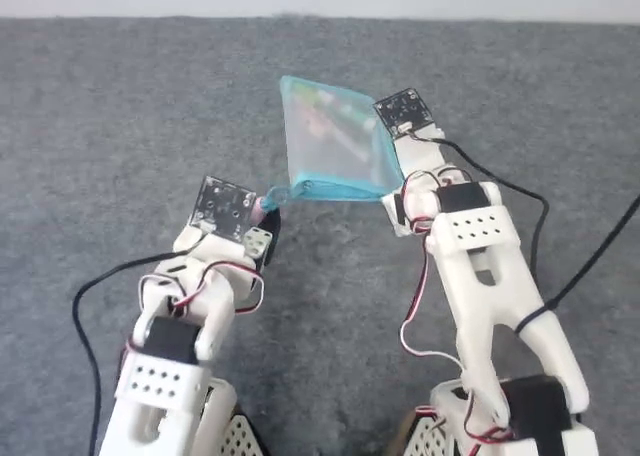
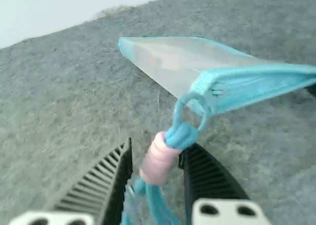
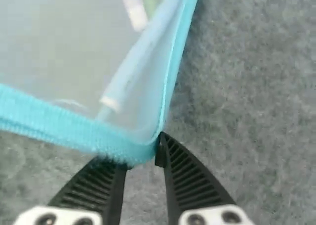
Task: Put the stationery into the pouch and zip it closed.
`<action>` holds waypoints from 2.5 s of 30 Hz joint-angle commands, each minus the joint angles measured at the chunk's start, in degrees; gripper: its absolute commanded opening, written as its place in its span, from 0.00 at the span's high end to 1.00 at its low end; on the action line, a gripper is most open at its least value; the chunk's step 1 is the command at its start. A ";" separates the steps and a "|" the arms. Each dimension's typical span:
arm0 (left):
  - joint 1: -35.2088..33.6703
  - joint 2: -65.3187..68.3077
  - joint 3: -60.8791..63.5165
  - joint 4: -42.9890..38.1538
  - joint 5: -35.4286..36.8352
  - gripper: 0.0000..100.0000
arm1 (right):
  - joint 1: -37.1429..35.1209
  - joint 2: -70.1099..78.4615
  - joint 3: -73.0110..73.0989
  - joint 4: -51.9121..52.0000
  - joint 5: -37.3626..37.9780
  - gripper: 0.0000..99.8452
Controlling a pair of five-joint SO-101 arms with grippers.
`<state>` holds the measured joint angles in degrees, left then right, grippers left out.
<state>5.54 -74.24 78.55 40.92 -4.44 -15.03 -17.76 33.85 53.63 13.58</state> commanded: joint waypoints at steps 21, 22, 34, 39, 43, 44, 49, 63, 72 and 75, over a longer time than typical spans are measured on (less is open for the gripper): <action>0.79 -13.54 -0.31 1.58 1.14 0.73 | -6.46 -10.15 0.88 1.63 -0.53 0.70; -0.09 -13.54 0.48 0.09 1.14 0.73 | -6.46 -12.62 2.02 1.63 -0.79 0.70; -5.01 -13.54 1.80 -3.87 7.47 0.73 | -6.29 -40.66 22.42 -12.09 -0.97 0.70; -5.27 -13.54 2.42 -5.80 7.56 0.73 | -6.29 -44.53 27.16 -16.92 -0.88 0.70; -5.27 -13.54 4.88 -10.11 7.12 0.73 | -6.11 -45.05 27.25 -17.19 -0.53 0.81; -5.27 -13.54 5.05 -10.64 7.12 0.73 | -5.93 -45.14 27.16 -17.27 -0.53 0.86; -5.36 -13.54 4.97 -10.81 7.12 0.73 | -5.93 -45.14 27.69 -16.66 -0.53 0.98; -5.19 -13.54 6.37 -18.81 7.47 0.73 | -5.85 -66.33 28.31 8.75 -0.53 0.93; -5.36 -13.54 18.59 -36.75 7.12 0.73 | 5.32 -86.99 47.21 5.49 -0.44 0.93; -5.36 -13.54 18.42 -37.01 7.12 0.73 | 8.92 -84.97 49.67 5.49 -0.44 0.93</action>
<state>0.79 -86.73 97.63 6.37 2.33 -9.41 -103.74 82.55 60.92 13.23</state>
